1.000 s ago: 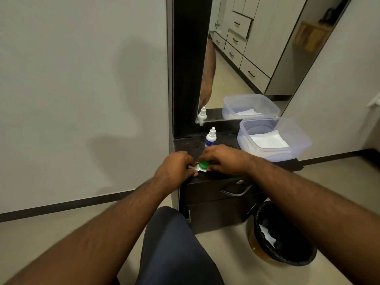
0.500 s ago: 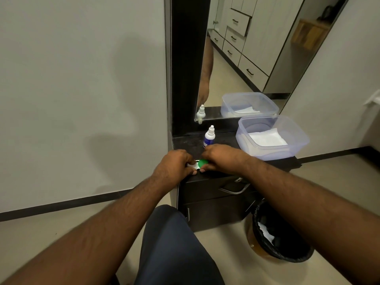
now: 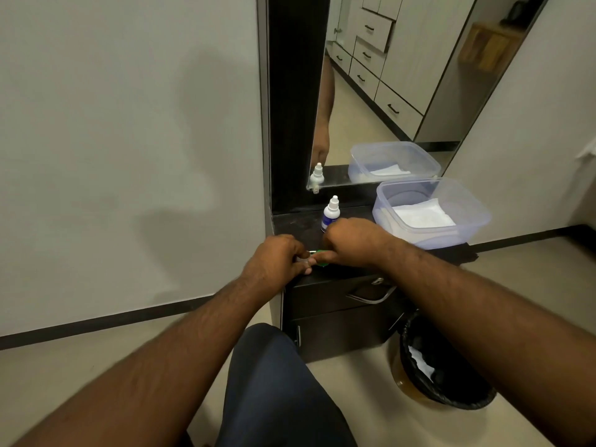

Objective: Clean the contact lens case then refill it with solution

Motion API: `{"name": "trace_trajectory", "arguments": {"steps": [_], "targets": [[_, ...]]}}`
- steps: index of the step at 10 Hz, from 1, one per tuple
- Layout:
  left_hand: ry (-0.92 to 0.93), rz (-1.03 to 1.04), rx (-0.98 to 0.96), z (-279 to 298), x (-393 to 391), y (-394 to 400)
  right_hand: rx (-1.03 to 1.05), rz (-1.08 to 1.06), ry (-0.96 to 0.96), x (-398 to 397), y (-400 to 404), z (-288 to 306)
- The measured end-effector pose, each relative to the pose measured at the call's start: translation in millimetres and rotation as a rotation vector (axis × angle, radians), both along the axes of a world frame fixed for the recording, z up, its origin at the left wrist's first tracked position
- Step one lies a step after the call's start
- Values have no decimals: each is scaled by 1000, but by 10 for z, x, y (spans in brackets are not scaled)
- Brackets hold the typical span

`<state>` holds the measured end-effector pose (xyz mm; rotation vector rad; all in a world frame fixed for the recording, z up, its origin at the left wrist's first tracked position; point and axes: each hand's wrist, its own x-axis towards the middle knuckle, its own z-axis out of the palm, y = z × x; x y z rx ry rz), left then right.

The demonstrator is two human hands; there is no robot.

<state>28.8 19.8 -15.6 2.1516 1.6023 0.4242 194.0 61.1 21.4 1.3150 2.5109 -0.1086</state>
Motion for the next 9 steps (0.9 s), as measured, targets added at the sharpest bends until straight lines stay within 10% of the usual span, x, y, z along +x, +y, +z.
{"name": "trace_trajectory", "arguments": {"steps": [9], "targets": [[-317, 3, -171, -22, -104, -34, -160, -396, 352, 16, -243, -104]]}}
